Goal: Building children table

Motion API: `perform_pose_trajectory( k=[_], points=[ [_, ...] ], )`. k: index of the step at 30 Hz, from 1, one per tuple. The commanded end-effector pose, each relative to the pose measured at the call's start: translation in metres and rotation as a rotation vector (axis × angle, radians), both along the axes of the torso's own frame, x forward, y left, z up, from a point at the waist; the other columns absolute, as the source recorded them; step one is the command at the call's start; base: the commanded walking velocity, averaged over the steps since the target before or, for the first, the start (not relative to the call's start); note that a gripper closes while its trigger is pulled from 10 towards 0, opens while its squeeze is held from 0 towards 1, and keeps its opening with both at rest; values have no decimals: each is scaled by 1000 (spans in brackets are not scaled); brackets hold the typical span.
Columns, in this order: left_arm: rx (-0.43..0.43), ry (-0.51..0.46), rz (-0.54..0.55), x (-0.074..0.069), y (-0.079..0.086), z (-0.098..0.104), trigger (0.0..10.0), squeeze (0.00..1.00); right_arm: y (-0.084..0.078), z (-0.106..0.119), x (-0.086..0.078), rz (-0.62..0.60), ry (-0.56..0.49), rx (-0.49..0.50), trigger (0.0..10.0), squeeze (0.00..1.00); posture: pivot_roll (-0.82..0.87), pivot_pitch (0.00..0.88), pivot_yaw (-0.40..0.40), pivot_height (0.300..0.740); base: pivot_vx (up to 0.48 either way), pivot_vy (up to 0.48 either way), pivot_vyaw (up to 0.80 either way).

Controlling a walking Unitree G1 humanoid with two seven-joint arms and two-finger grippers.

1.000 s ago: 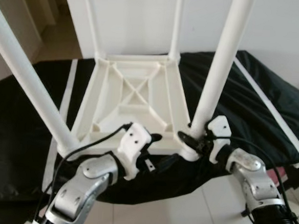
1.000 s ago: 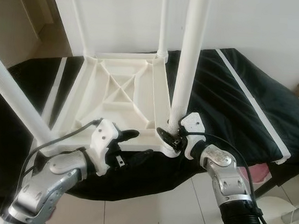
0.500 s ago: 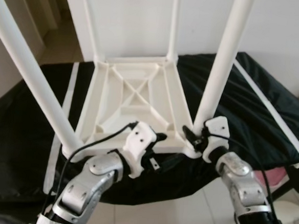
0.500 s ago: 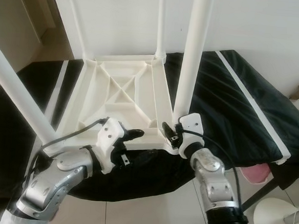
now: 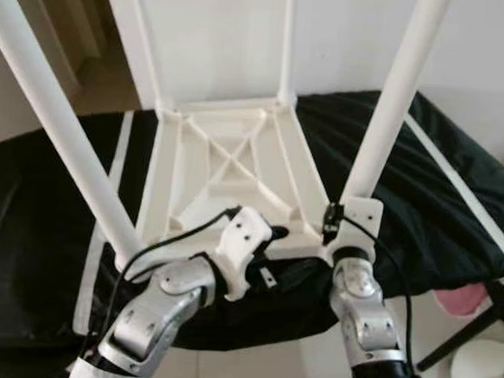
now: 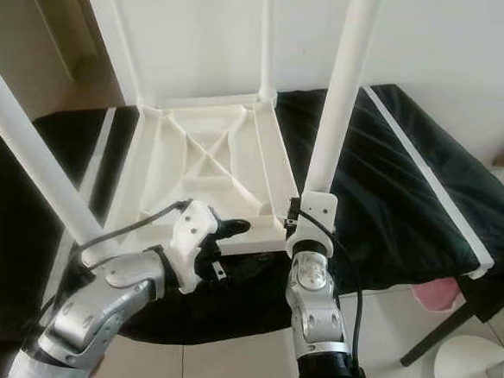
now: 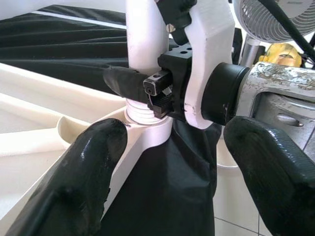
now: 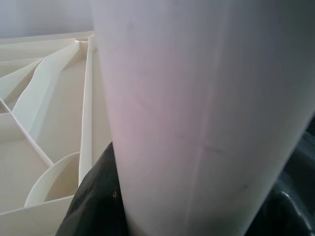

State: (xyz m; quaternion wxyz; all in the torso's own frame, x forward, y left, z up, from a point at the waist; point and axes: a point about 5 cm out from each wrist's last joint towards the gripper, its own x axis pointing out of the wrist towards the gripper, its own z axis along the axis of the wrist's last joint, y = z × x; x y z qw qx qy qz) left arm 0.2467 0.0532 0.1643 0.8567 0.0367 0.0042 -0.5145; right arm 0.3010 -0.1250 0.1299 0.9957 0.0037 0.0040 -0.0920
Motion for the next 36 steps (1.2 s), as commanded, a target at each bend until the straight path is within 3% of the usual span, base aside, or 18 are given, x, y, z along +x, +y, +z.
perform_pose_trajectory(
  k=[1,8,9,10,11,13,17,21,22,23,25,28,36],
  points=[
    [3,6,-47,-1,-1,-1,10000,0,-6,-16,-3,-28,73,12,10000,0,-21,0,88,740,0,0,0],
    [3,4,-45,0,-1,-2,10000,0,-15,-10,-1,-60,34,5,10000,0,-10,0,75,740,0,0,0],
    [4,3,-43,0,0,-2,10000,0,-20,-8,-2,-56,15,16,10000,871,-8,0,76,740,0,0,0],
    [4,3,-43,0,0,-2,10000,0,-20,-8,-2,-56,15,16,10000,871,-8,0,76,740,0,0,0],
    [5,2,-42,1,0,-2,10000,0,-25,-6,-3,-45,-6,21,10000,1000,-8,0,76,740,0,0,0],
    [9,-1,-43,1,1,-1,10000,0,-34,-1,-4,-21,-57,29,10000,1000,-7,0,79,740,0,0,0],
    [11,-2,-44,1,1,-1,10000,0,-36,1,-5,-10,-75,35,10000,1000,-7,0,79,740,0,0,0],
    [33,-12,-43,1,4,-3,10000,0,-52,12,-8,185,-179,1,10000,1000,-6,0,79,740,0,0,0],
    [33,-12,-43,1,4,-3,10000,0,-52,12,-8,185,-179,1,10000,1000,-6,0,79,740,0,0,0],
    [36,-14,-42,1,5,-3,10000,0,-54,12,-9,250,-186,-29,10000,0,-6,0,79,740,0,0,0],
    [37,-14,-42,2,5,-3,10000,0,-55,12,-9,284,-183,-47,10000,0,-6,0,79,740,0,0,0],
    [40,-14,-39,4,3,-3,10000,0,-46,10,-7,485,-145,-87,10000,0,-12,0,82,740,0,0,0],
    [51,-13,-64,5,1,-2,10000,0,-47,12,6,648,-111,-139,10000,0,-12,0,92,740,0,0,0]
  ],
)
